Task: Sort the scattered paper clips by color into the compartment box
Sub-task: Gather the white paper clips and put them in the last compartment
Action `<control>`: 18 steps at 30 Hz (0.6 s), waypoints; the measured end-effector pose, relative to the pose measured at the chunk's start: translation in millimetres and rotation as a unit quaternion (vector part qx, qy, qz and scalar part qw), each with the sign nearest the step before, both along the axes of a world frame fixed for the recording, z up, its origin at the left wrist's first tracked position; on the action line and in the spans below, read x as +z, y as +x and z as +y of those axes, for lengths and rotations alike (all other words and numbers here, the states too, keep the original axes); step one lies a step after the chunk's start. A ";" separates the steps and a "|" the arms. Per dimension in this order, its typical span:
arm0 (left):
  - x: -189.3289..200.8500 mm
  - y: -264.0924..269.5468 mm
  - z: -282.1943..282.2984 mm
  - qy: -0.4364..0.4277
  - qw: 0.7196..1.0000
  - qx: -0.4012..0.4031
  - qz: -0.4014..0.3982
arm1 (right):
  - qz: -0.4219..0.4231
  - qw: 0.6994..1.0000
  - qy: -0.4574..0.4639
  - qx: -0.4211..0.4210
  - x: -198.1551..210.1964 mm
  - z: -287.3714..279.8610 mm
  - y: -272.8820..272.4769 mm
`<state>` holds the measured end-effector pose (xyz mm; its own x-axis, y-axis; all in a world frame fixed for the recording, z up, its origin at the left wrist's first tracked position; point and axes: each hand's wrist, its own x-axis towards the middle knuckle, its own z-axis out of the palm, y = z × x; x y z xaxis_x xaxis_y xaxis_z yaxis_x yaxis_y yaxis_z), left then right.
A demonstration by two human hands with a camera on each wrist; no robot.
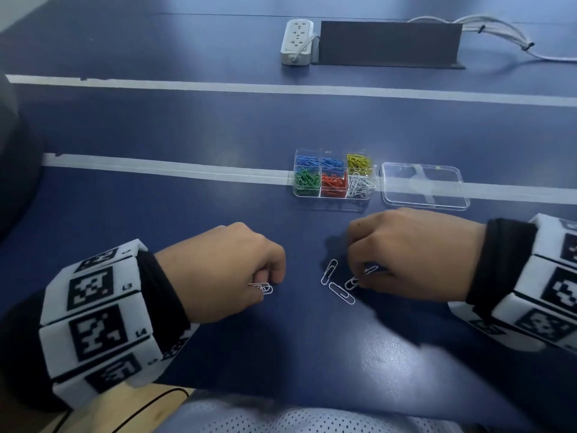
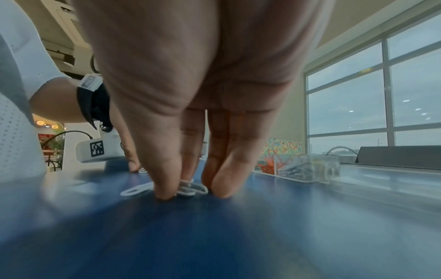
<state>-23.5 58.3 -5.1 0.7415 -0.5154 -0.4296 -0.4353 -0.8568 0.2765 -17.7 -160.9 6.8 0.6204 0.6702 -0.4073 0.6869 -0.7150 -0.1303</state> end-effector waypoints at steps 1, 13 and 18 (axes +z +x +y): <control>0.1 -0.7 -0.4 0.002 1.000 -0.006 -0.005 | -0.003 1.000 -0.002 0.006 -0.1 0.9 -1.9; 1.2 -2.0 -7.6 0.004 1.000 -0.023 -0.016 | -0.050 0.998 -0.025 -0.043 -8.3 14.9 -1.3; 5.0 4.0 -13.3 -0.007 0.999 -0.032 -0.020 | -0.060 0.997 0.017 -0.049 -9.1 9.9 1.6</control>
<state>-19.5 44.9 -0.1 0.7229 -0.5687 -0.3924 -0.5010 -0.8226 0.2691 -16.0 -151.0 -2.3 0.7266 0.6158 -0.3048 0.6257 -0.7763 -0.0766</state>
